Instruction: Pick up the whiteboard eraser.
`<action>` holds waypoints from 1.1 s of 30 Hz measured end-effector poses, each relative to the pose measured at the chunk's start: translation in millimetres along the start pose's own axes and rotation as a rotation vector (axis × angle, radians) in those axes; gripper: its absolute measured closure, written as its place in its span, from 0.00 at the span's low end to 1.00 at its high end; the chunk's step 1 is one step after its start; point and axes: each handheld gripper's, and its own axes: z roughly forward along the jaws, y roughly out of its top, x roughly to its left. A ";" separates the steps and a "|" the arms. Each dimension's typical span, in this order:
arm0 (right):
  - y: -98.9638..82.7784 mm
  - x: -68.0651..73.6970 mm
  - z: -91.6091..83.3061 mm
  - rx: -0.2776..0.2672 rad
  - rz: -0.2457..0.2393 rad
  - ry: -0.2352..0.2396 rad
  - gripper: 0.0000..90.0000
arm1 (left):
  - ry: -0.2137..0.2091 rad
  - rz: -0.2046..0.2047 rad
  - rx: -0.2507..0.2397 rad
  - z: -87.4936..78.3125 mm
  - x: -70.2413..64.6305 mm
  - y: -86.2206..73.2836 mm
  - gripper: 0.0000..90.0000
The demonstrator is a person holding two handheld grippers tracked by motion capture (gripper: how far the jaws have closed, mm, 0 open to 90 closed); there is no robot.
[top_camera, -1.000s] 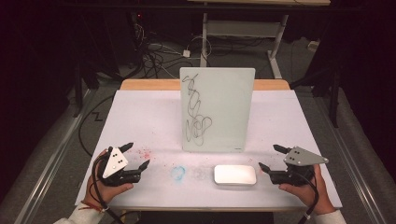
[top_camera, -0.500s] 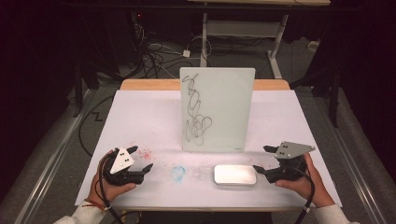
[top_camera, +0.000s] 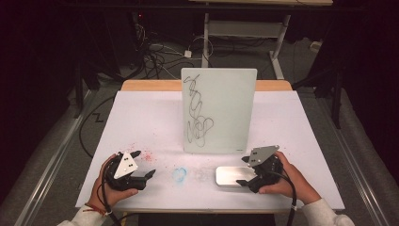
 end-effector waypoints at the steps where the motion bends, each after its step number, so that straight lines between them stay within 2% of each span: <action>1: 1.0 0.1 3.7 0.010 -0.011 0.009 0.24 | -0.001 0.001 0.003 0.2 -0.1 -0.1 0.20; 4: 3.7 -1.1 13.5 0.040 -0.026 0.044 0.24 | -0.007 0.006 0.013 1.5 -1.4 -0.1 0.20; 8: 5.8 -0.5 23.5 0.093 -0.045 0.051 0.23 | -0.007 0.028 0.024 3.5 -3.0 -0.1 0.20; 12: 6.3 -3.7 32.6 0.128 -0.054 0.087 0.25 | -0.011 0.045 0.034 4.2 -5.9 0.6 0.20; 14: 7.0 -4.5 34.9 0.119 -0.076 0.105 0.28 | -0.011 0.057 0.041 4.8 -7.6 1.2 0.20; 15: 7.5 -4.4 35.7 0.117 -0.066 0.110 0.28 | -0.013 0.058 0.042 5.1 -8.1 1.2 0.20; 17: 8.1 -5.3 34.2 0.124 -0.094 0.117 0.29 | -0.014 0.058 0.044 5.1 -8.2 0.9 0.20; 21: 7.6 -5.0 30.8 0.110 -0.099 0.130 0.34 | -0.005 0.047 0.036 3.5 -7.2 0.0 0.20; 25: 8.3 -2.6 27.9 0.108 -0.114 0.109 0.34 | -0.005 0.047 0.033 2.4 -7.2 0.0 0.20; 29: 8.3 -1.7 23.4 0.078 -0.090 0.094 0.34 | 0.001 0.050 0.034 2.5 -7.1 0.1 0.20; 33: 10.3 -1.0 17.8 0.041 -0.077 0.047 0.34 | 0.001 0.036 0.039 2.5 -5.7 -1.3 0.20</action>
